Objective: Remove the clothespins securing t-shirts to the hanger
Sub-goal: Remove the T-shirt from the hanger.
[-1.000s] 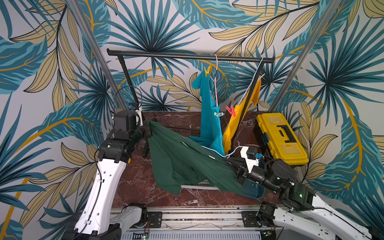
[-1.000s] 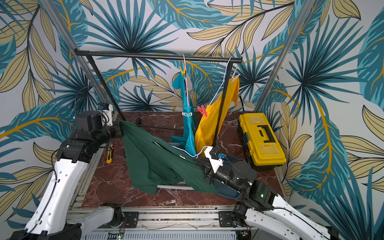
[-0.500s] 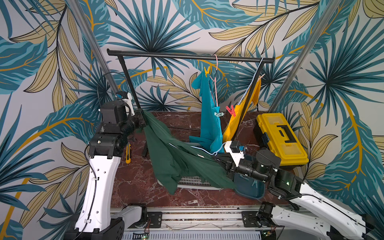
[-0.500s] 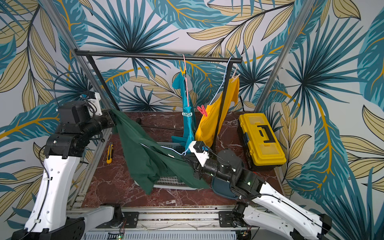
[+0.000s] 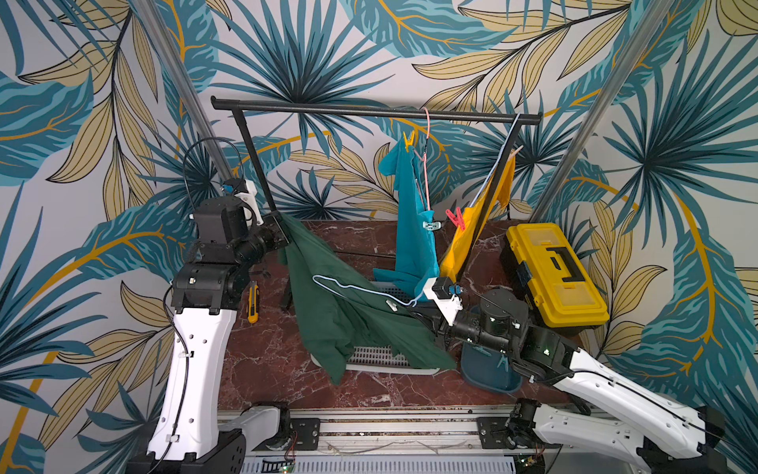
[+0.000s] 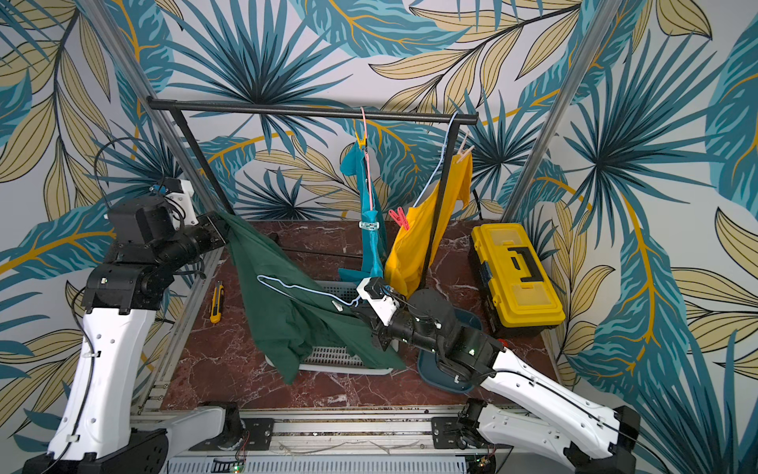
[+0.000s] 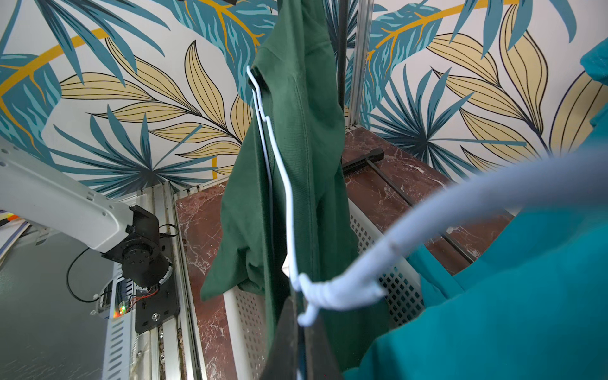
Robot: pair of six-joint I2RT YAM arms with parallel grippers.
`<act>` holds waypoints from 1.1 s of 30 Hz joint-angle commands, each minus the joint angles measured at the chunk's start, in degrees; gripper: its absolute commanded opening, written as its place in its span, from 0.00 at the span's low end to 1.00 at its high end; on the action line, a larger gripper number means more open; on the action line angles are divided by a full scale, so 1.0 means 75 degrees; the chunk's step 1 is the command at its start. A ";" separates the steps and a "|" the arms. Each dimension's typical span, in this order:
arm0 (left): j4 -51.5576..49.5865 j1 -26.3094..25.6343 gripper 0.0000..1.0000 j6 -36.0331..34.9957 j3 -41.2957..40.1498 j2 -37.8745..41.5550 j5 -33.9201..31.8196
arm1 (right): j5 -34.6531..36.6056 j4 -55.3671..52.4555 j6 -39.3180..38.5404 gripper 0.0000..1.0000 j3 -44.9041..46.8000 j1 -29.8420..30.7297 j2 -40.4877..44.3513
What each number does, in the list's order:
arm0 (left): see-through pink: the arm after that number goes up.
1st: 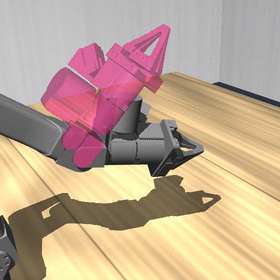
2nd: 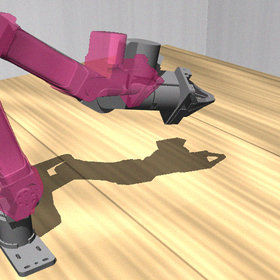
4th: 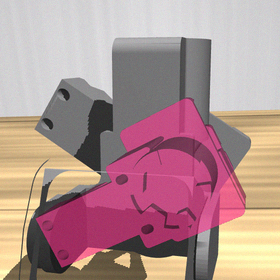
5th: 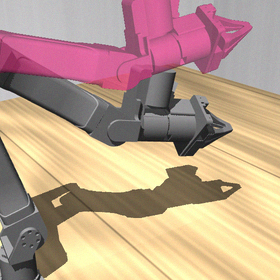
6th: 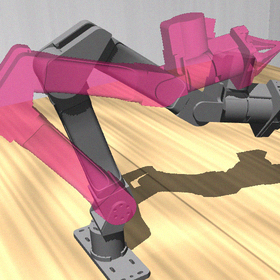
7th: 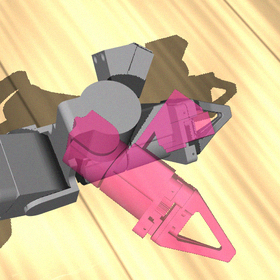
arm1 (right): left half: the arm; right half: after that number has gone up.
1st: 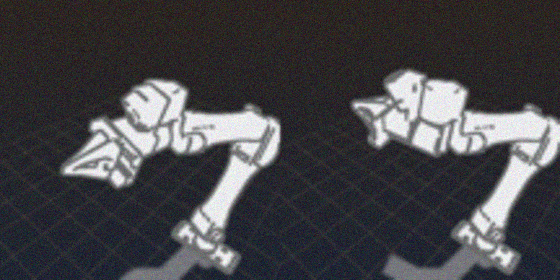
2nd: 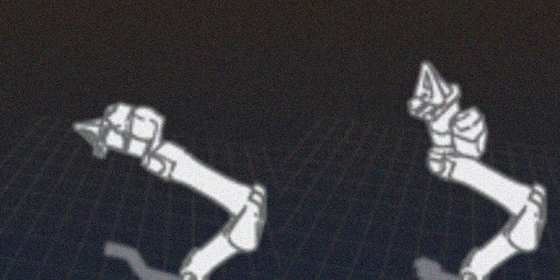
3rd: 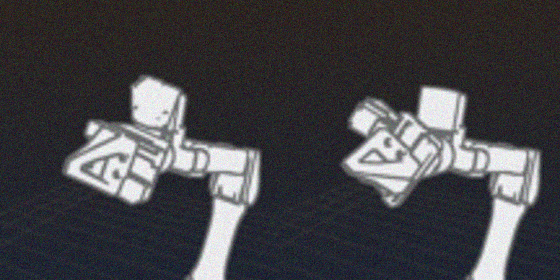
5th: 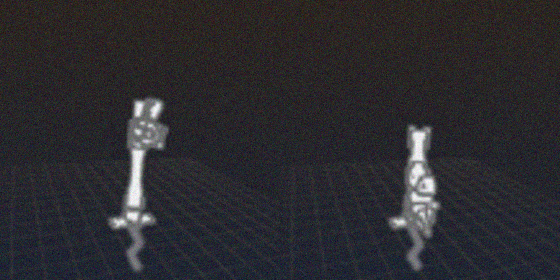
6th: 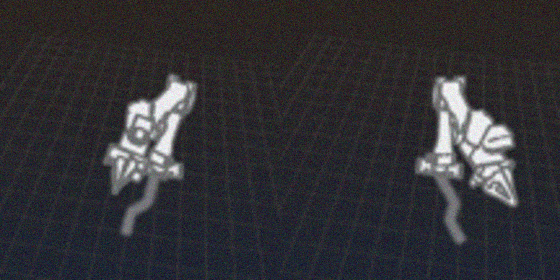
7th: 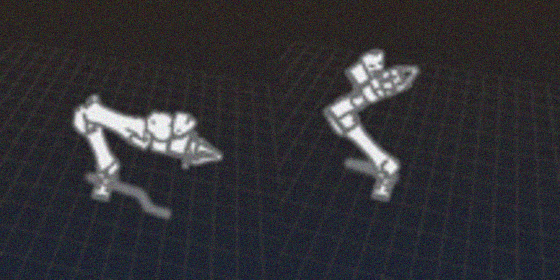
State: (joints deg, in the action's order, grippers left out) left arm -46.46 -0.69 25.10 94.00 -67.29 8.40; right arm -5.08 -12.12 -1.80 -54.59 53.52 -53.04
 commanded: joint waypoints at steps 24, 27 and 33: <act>0.1436 0.0174 0.00 -0.0262 -0.3170 0.1312 0.1236 | 0.0275 0.4141 0.0182 0.00 -0.0851 0.0106 -0.1248; 0.1508 0.0174 0.00 -0.0351 -0.3369 0.1261 0.1403 | 0.0263 0.4687 0.0171 0.00 -0.1441 0.0102 -0.1900; 0.1719 0.0174 0.00 -0.0733 -0.3529 0.1062 0.1494 | 0.0628 0.4973 -0.0098 0.00 -0.2665 0.0083 -0.2619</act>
State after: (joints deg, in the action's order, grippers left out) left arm -36.80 -0.03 21.93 67.53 -59.13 17.85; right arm -2.35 20.34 -1.04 -71.66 54.04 -72.64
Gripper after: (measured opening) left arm 0.048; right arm 0.056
